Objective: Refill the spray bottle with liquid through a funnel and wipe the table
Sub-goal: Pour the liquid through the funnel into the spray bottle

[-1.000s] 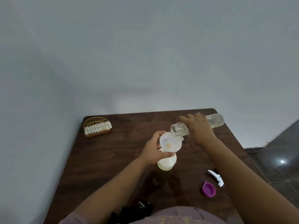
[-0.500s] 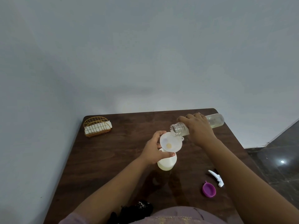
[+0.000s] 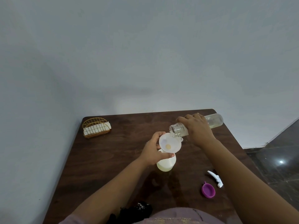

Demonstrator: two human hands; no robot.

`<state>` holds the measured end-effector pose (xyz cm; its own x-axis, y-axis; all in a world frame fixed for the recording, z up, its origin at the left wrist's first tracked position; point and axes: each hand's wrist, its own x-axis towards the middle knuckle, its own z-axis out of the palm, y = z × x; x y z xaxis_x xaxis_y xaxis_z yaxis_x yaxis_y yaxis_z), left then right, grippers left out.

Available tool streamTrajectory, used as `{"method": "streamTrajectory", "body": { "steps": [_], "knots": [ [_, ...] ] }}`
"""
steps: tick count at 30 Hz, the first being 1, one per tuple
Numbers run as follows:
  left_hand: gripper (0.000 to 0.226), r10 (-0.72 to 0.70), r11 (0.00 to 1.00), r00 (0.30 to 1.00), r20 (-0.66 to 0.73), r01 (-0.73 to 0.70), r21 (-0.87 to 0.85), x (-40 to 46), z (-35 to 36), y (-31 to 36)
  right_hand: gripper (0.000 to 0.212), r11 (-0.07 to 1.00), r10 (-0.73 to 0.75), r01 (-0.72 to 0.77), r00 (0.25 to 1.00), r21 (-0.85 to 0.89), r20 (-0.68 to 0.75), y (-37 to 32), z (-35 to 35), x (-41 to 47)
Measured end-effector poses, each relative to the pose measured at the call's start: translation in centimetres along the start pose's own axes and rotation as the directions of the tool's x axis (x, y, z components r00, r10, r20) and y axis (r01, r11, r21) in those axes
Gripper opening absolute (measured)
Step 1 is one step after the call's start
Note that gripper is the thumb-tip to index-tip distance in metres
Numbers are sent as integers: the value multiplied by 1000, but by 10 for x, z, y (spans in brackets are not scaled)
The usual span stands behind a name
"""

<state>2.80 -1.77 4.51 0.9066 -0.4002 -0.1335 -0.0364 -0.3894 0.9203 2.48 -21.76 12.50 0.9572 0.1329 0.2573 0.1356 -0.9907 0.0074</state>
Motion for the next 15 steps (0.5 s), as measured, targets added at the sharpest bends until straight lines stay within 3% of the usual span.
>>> {"method": "streamTrajectory", "body": {
  "steps": [15],
  "knots": [
    [85,16,1000,1000,-4,-16,1,0,0,-1,53,1000,-11,11,1000,-6,-4,-1,1,1]
  ]
}}
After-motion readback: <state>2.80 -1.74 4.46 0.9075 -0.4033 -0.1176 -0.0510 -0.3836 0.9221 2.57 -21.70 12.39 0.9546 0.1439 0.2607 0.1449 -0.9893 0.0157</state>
